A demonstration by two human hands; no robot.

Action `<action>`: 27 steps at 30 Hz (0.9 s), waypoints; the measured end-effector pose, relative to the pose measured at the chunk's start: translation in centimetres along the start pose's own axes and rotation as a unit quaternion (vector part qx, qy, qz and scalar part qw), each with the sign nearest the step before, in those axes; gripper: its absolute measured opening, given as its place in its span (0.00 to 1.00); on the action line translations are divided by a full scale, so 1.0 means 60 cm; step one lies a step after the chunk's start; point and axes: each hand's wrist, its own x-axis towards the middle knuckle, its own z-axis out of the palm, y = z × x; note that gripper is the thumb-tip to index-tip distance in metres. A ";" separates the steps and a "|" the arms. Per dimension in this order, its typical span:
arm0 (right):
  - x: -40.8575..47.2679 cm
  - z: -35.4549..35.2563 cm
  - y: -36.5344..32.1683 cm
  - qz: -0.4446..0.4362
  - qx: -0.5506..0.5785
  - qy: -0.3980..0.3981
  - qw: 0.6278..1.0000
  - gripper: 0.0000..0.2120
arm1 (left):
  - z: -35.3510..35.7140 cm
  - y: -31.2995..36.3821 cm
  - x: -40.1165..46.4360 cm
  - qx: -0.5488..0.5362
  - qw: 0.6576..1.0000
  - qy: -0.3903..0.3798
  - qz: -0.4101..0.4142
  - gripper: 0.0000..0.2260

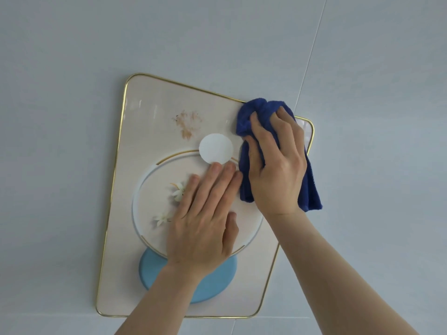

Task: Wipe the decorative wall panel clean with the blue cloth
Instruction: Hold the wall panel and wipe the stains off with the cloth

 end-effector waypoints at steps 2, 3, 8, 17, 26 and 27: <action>-0.016 -0.011 0.005 -0.015 -0.002 -0.015 1.000 0.13 | 0.000 0.001 -0.001 -0.002 1.000 0.005 -0.001 0.32; -0.025 -0.017 0.007 -0.018 -0.003 -0.021 1.000 0.13 | -0.001 0.001 -0.001 -0.002 1.000 0.006 -0.002 0.32; -0.046 -0.035 0.014 -0.028 -0.028 -0.037 0.999 0.14 | -0.005 0.002 0.000 -0.005 1.000 0.002 -0.002 0.32; -0.075 -0.112 0.013 -0.038 -0.058 -0.150 0.986 0.15 | -0.040 0.007 0.004 -0.068 0.996 -0.050 -0.012 0.30; -0.059 -0.182 -0.019 0.152 0.075 -0.257 0.951 0.16 | -0.113 -0.003 0.001 -0.116 0.991 -0.046 -0.042 0.26; -0.058 -0.184 -0.024 0.169 0.079 -0.237 0.954 0.15 | -0.121 -0.011 0.000 -0.115 0.992 -0.031 -0.051 0.27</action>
